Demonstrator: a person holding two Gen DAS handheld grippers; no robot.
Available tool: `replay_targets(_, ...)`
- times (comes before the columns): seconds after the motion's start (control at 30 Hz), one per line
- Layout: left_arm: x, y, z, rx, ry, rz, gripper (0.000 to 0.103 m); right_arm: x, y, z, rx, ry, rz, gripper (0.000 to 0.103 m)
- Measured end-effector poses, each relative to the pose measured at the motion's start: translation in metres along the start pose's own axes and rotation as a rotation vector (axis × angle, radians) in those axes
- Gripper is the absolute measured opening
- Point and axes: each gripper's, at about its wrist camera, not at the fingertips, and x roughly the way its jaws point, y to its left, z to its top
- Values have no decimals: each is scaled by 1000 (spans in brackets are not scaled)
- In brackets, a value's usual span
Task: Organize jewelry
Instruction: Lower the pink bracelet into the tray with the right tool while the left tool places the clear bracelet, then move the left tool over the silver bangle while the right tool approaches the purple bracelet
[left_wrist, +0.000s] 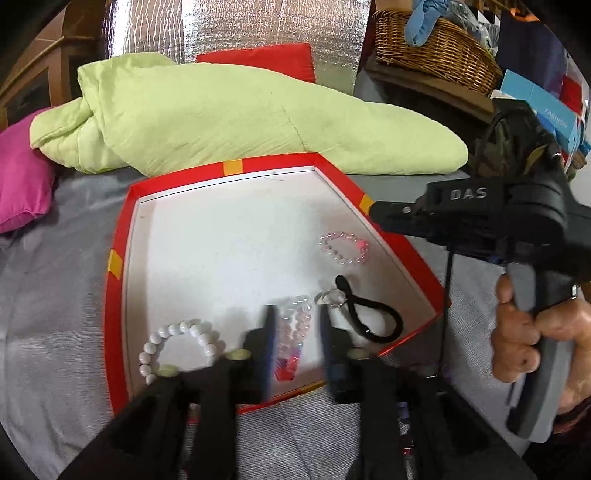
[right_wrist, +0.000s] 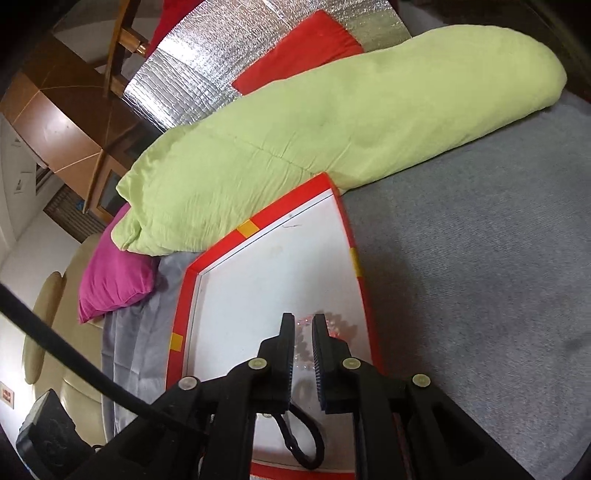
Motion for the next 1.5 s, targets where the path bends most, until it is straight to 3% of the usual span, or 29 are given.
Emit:
replay_targets(0.2, -23, 14, -2, 1, -53, 69, 46, -18, 5, -6, -32, 5, -8, 17)
replay_targets(0.27, -35, 23, -7, -8, -72, 122, 49, -25, 6, -9, -46, 0, -17, 17)
replay_targets(0.33, -44, 29, -10, -12, -84, 162, 53, -33, 8, -11, -57, -8, -19, 23)
replay_targets(0.63, -94, 69, -37, -108, -147, 306, 67, -66, -1, -23, -31, -33, -15, 26)
replay_targets(0.97, -115, 91, -71, -177, -84, 372, 68, -94, -22, -52, 1, 15, -51, 26)
replay_targets(1.13, -122, 85, -89, -223, -69, 341, 68, -97, -30, -68, -14, 68, -80, 26)
replay_targets(1.5, -103, -3, -87, 7, -44, 55, 72, -69, -22, -96, -105, 219, -111, 26)
